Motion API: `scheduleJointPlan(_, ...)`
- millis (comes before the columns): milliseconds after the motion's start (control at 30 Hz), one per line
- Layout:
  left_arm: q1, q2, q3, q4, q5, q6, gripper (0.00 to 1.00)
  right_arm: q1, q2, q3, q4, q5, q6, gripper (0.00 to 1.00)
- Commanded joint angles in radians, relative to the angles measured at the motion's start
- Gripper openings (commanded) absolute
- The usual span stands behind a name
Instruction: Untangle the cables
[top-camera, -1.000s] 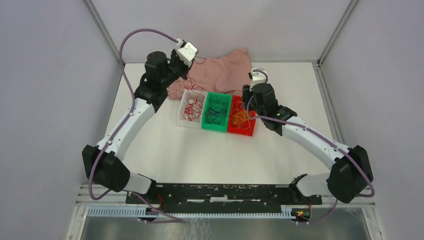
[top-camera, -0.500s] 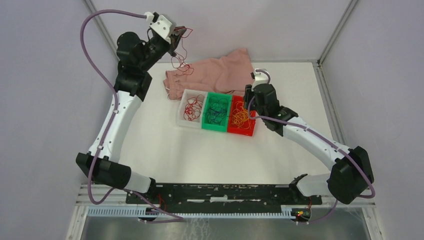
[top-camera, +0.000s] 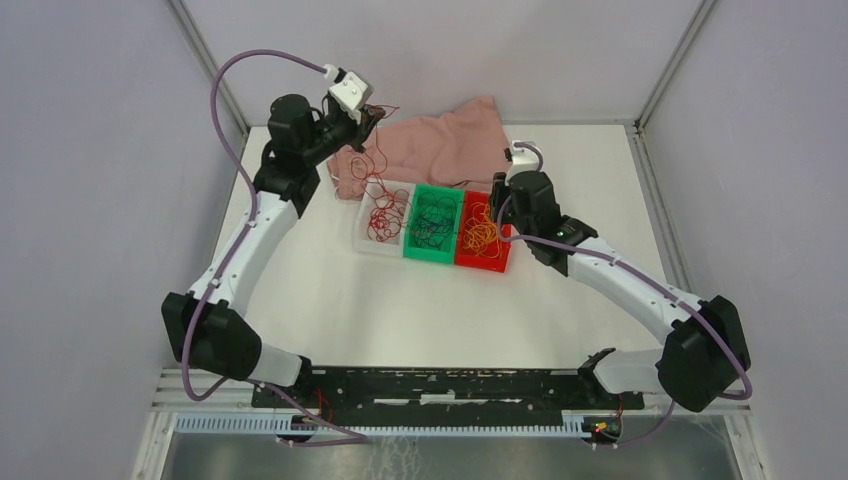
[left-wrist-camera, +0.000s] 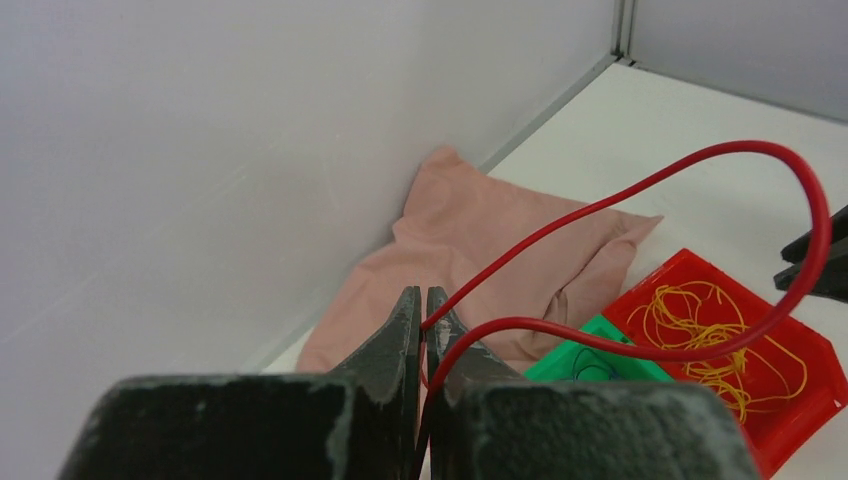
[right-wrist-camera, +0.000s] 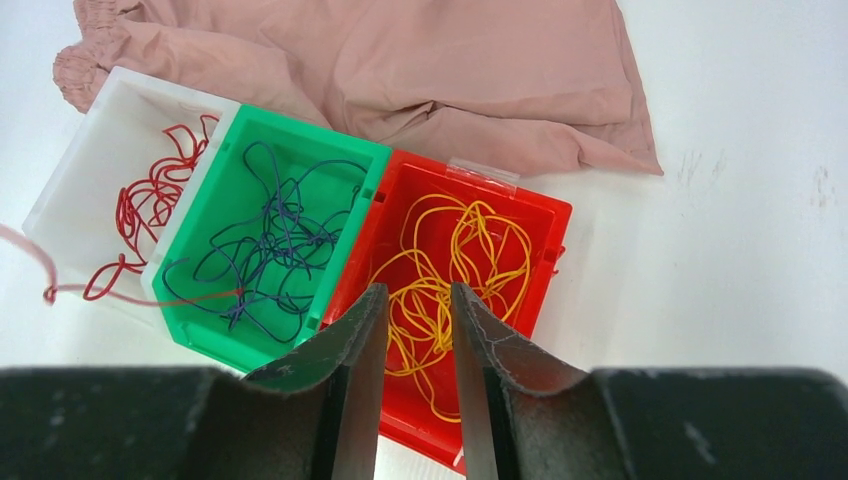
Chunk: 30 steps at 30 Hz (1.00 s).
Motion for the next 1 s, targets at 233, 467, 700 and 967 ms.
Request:
scheduleJointPlan(233,0.028,0.034,0.151,0.016,0.017,-0.019,0.03,-0.013,-0.053,-0.034,0.040,0.015,0.016,0.34)
scheduleJointPlan(467,0.032,0.026,0.242,0.020,0.072,-0.105,0.03,-0.015,-0.047,-0.035,0.048,0.008,0.028,0.33)
scheduleJointPlan(700,0.032,0.005,0.119,0.006,0.071,-0.054,0.03,-0.015,-0.047,-0.043,0.050,0.009,0.032,0.32)
scheduleJointPlan(967,0.032,0.027,-0.006,-0.005,-0.006,0.127,0.03,-0.017,-0.051,-0.058,0.050,0.015,0.031,0.31)
